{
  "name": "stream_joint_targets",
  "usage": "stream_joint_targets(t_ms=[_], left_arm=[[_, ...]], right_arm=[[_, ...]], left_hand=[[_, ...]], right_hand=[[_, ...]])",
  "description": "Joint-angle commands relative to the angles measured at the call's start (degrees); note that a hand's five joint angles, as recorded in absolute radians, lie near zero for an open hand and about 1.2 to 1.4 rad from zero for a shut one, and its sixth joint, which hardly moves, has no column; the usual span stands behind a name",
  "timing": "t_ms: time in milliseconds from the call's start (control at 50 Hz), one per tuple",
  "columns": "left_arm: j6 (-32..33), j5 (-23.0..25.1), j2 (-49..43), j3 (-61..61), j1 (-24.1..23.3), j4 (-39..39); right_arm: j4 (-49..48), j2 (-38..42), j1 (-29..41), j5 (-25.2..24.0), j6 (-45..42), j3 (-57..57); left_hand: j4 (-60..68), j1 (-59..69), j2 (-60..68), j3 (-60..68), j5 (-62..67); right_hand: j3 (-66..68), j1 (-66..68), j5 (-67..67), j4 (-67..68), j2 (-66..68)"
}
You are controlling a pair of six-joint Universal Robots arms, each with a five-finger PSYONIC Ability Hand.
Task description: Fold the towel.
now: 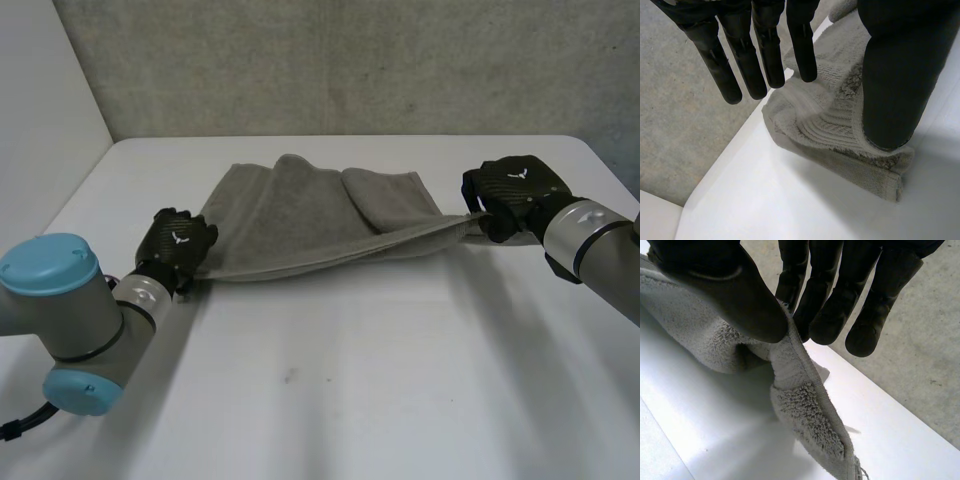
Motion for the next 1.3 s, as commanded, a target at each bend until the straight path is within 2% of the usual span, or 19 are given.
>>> stream_joint_targets(t_ms=[20, 60, 80, 100, 120, 140, 260, 380, 480, 520, 540, 580, 640, 740, 840, 980, 1180, 1280, 1300], left_arm=[[-0.96, 0.09, -0.14, 0.22, 0.12, -0.09], [-0.96, 0.09, -0.05, 0.22, 0.30, -0.18], [-1.05, 0.09, 0.12, 0.13, 0.64, -0.26], [-1.05, 0.09, 0.13, 0.13, 0.65, -0.26], [-1.05, 0.00, 0.47, 0.05, 1.00, -0.26], [-1.13, -0.08, 0.91, -0.04, 1.26, -0.35], [-1.66, -0.08, 3.82, -0.83, 1.79, -0.53], [-0.87, 0.09, 11.82, -6.46, 2.93, -0.70], [1.85, 0.09, 21.22, -12.43, 3.28, -2.90], [5.87, 0.09, 29.44, -16.37, 3.63, -5.79], [5.90, 0.09, 29.48, -16.39, 3.64, -5.80], [9.92, 0.18, 36.13, -18.84, 3.72, -9.82], [11.52, 0.18, 38.89, -19.55, 3.72, -12.22], [13.37, 0.27, 45.56, -19.82, 3.46, -21.34], [13.72, 0.27, 45.30, -20.17, 3.81, -22.94], [13.81, 0.18, 41.43, -19.99, 4.43, -22.76], [13.89, 0.18, 31.77, -16.30, 4.43, -18.55], [14.07, 0.09, 20.64, -6.32, 3.29, -16.26], [14.07, 0.09, 20.60, -6.28, 3.28, -16.26]], right_arm=[[-0.35, -1.16, -2.44, 0.53, -0.09, 0.30], [-0.35, -1.33, -3.15, 0.35, -0.09, 0.30], [-0.35, -1.51, -3.85, 0.01, -0.09, 0.38], [-0.35, -1.51, -3.86, 0.00, -0.09, 0.38], [-0.35, -1.51, -4.29, -0.08, 0.00, 0.56], [-0.35, -1.51, -4.38, -0.17, -0.09, 0.73], [0.18, -1.51, -4.21, -0.17, -0.35, 1.44], [1.06, -2.30, -4.03, -0.44, -3.69, 2.32], [6.59, -7.75, -4.56, -0.44, -13.63, 4.51], [10.79, -11.07, -5.26, 0.61, -21.58, 6.35], [10.81, -11.09, -5.26, 0.62, -21.62, 6.36], [14.40, -15.98, -5.79, 0.88, -27.49, 8.20], [15.82, -18.91, -5.97, 0.88, -29.36, 9.17], [18.11, -29.88, -6.75, 0.71, -31.20, 11.63], [18.20, -33.67, -7.11, 0.71, -31.73, 13.39], [18.02, -31.92, -6.23, 0.71, -31.73, 13.92], [17.67, -18.91, -4.74, 0.79, -31.82, 11.02], [17.84, -6.64, -1.58, 1.75, -31.65, 0.95], [17.84, -6.61, -1.57, 1.76, -31.64, 0.91]], left_hand=[[10.42, 10.36, 10.37, 10.40, 10.26], [14.48, 14.42, 14.42, 14.46, 14.31], [24.80, 24.74, 24.75, 24.78, 24.64], [24.90, 24.84, 24.85, 24.89, 24.74], [39.73, 39.67, 39.67, 39.71, 39.56], [47.85, 47.79, 47.79, 47.83, 47.68], [47.93, 47.87, 47.87, 47.91, 47.77], [47.93, 47.87, 47.87, 47.91, 47.77], [47.93, 47.87, 47.87, 47.91, 47.77], [47.93, 47.87, 47.87, 47.91, 47.77], [47.93, 47.87, 47.87, 47.91, 47.77], [47.93, 47.87, 47.87, 47.91, 47.77], [47.93, 47.87, 47.87, 47.91, 47.77], [47.93, 47.87, 47.87, 47.91, 47.77], [47.93, 47.87, 47.87, 47.91, 47.77], [47.93, 47.87, 47.87, 47.91, 47.77], [47.93, 47.87, 47.87, 47.91, 47.77], [47.93, 47.87, 47.87, 47.91, 47.77], [47.93, 47.87, 47.87, 47.91, 47.77]], right_hand=[[3.12, 4.07, 3.09, 2.98, 3.56], [3.12, 4.07, 3.09, 2.98, 3.56], [3.12, 4.07, 3.09, 2.98, 3.56], [3.12, 4.07, 3.09, 2.98, 3.56], [3.12, 4.07, 3.09, 2.98, 3.56], [3.12, 4.07, 3.09, 2.98, 3.56], [3.12, 4.07, 3.09, 2.98, 3.56], [3.12, 4.07, 3.09, 2.98, 3.56], [3.12, 4.07, 3.09, 2.98, 3.56], [3.12, 4.07, 3.09, 2.98, 3.56], [3.12, 4.07, 3.09, 2.98, 3.56], [3.12, 4.07, 3.09, 2.98, 3.56], [3.12, 4.07, 3.09, 2.98, 3.56], [3.12, 4.07, 3.09, 2.98, 3.56], [3.12, 4.07, 3.09, 2.98, 3.56], [3.12, 4.07, 3.09, 2.98, 3.56], [3.12, 4.07, 3.09, 2.98, 3.56], [3.12, 4.07, 3.09, 2.98, 3.56], [3.12, 4.07, 3.09, 2.98, 3.56]])
